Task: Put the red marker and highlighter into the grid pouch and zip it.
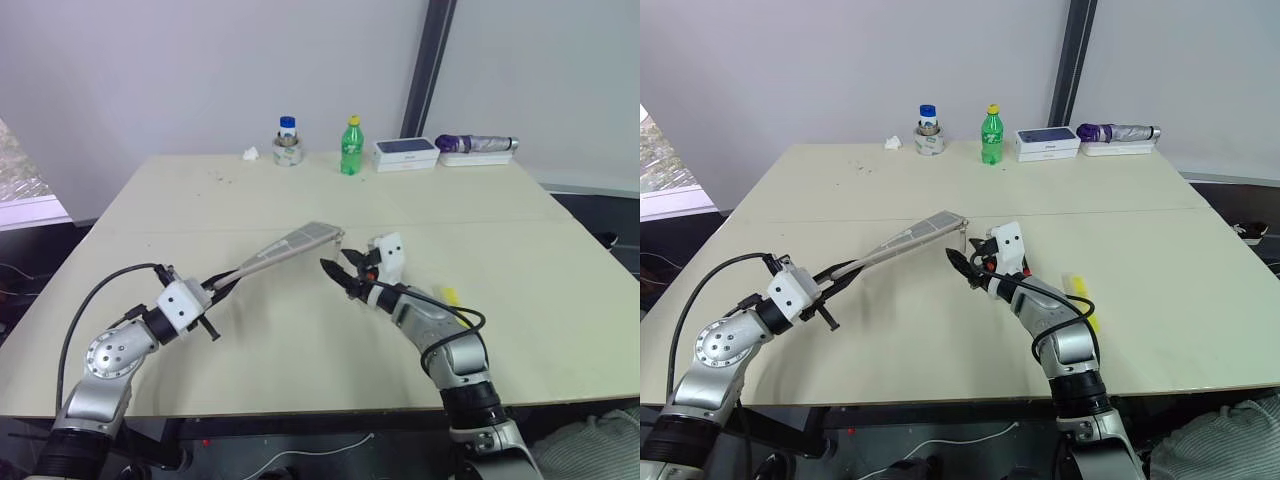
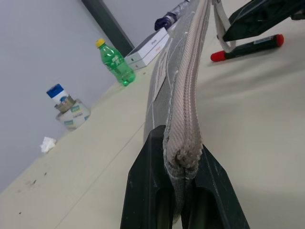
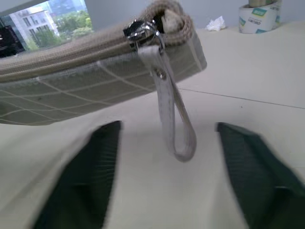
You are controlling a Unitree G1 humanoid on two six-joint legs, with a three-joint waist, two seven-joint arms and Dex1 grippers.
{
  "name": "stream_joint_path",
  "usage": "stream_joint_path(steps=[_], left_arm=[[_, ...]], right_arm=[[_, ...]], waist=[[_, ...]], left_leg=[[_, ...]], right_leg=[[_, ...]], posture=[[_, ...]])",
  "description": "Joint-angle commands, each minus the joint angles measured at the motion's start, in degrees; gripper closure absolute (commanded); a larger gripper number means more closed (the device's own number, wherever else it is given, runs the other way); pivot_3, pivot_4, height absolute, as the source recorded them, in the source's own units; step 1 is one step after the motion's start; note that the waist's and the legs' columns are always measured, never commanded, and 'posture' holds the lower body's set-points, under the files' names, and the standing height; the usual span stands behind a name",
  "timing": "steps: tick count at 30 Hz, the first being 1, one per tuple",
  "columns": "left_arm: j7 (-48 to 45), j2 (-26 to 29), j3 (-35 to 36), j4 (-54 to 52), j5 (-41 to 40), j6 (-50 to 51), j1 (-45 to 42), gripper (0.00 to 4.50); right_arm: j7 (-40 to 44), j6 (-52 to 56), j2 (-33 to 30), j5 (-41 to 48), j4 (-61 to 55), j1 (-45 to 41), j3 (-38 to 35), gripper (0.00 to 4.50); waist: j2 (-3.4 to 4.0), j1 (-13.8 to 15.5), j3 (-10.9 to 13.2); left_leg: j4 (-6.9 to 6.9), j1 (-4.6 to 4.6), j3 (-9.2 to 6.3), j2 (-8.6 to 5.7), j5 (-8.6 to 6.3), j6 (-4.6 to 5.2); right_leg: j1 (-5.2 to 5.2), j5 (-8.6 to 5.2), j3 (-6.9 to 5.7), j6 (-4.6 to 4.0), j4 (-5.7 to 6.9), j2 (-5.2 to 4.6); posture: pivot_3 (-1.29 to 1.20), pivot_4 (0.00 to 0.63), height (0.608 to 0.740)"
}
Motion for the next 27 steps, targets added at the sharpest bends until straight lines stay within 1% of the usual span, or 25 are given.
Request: stream_joint_path(steps=[1, 2, 3, 8, 11, 13, 15, 21, 25, 27], left_arm=[[0.2, -0.2, 0.9, -2.5, 0.5, 0.0, 0.4, 4.5], [0.2, -0.3, 0.8, -2.6, 0.7, 0.0, 0.5, 4.5], [0.2, -0.4, 0.7, -2.6, 0.8, 0.0, 0.5, 4.5], [0.0, -0.9, 0.4, -2.8, 1.5, 0.7, 0.6, 4.5], [1.1, -1.5, 0.1, -2.2, 3.6, 0.6, 1.6, 4.5], [2.1, -2.2, 0.1, -1.8, 4.8, 0.9, 1.6, 4.5], [3.1, -3.0, -0.1, -1.7, 6.0, 1.5, 1.0, 4.5], [4.4, -5.0, -2.1, -2.8, 8.8, 2.3, 0.8, 4.5], [4.4, -5.3, -2.5, -3.2, 9.3, 2.4, 1.4, 4.5], [3.7, -4.5, -2.5, -3.2, 9.4, 2.0, 1.8, 4.5]], right_arm=[[1.1, -0.1, 0.1, 1.3, -1.2, -1.1, -0.1, 3.44], [1.2, 0.0, 0.2, 1.4, -1.3, -1.1, -0.1, 3.89], [1.1, 0.1, 0.2, 1.4, -1.3, -1.2, -0.1, 4.45], [1.9, 0.9, -1.7, -0.2, -3.2, 0.0, 1.6, 4.48], [3.0, 1.0, -5.5, -5.1, -6.6, -2.2, 6.9, 4.48], [5.6, -1.8, -8.9, -10.3, -7.3, -3.3, 12.5, 4.48], [7.8, -4.9, -11.1, -14.0, -7.1, -3.5, 16.6, 4.48], [9.2, -11.8, -11.6, -20.6, -4.4, -4.4, 22.0, 4.48], [11.2, -16.2, -10.7, -23.7, -2.4, -7.7, 24.3, 4.48], [12.4, -18.4, -11.3, -25.7, -1.1, -9.4, 25.4, 4.48]], waist=[[0.0, 0.0, 0.0], [0.0, 0.0, 0.0], [0.0, 0.0, 0.0], [0.0, 0.1, 0.0], [0.0, 0.0, 0.0], [0.01, 0.0, 0.0], [0.0, 0.0, 0.0], [-0.02, 0.2, 0.0], [-0.02, 0.1, 0.0], [-0.02, 0.0, 0.0]], left_leg=[[-0.01, 0.0, 0.0, 0.0, 0.0, 0.0], [-0.01, 0.0, 0.0, 0.0, 0.0, 0.0], [-0.01, 0.0, 0.0, 0.0, 0.0, 0.0], [-0.01, 0.0, 0.0, 0.0, 0.0, 0.0], [0.0, 0.0, 0.01, -0.01, 0.0, 0.0], [-0.02, -0.01, 0.02, 0.0, 0.0, 0.0], [-0.04, -0.02, 0.02, 0.01, 0.0, 0.0], [-0.01, -0.02, 0.03, -0.01, 0.0, 0.0], [0.0, -0.02, 0.03, 0.0, 0.01, -0.01], [0.0, -0.02, 0.02, 0.0, 0.01, -0.02]], right_leg=[[0.0, 0.0, 0.0, 0.0, 0.0, 0.0], [-0.01, 0.0, 0.0, 0.0, 0.0, 0.0], [-0.01, 0.0, 0.0, 0.0, 0.0, 0.0], [-0.01, 0.0, 0.0, 0.0, 0.0, 0.0], [-0.03, 0.0, 0.01, 0.0, 0.0, -0.01], [-0.06, 0.0, 0.02, 0.0, 0.0, 0.0], [-0.1, 0.0, 0.02, 0.0, 0.0, 0.01], [-0.05, 0.0, 0.01, 0.0, 0.0, 0.0], [-0.06, 0.0, 0.01, 0.0, 0.0, 0.0], [-0.06, 0.0, 0.01, 0.0, 0.0, 0.01]], posture=[[0.0, 0.15, 0.74], [0.0, 0.15, 0.74], [0.0, 0.15, 0.74], [0.0, 0.15, 0.74], [0.0, 0.15, 0.74], [0.0, 0.15, 0.74], [0.0, 0.15, 0.74], [0.0, 0.15, 0.74], [0.0, 0.15, 0.74], [0.0, 0.15, 0.74]])
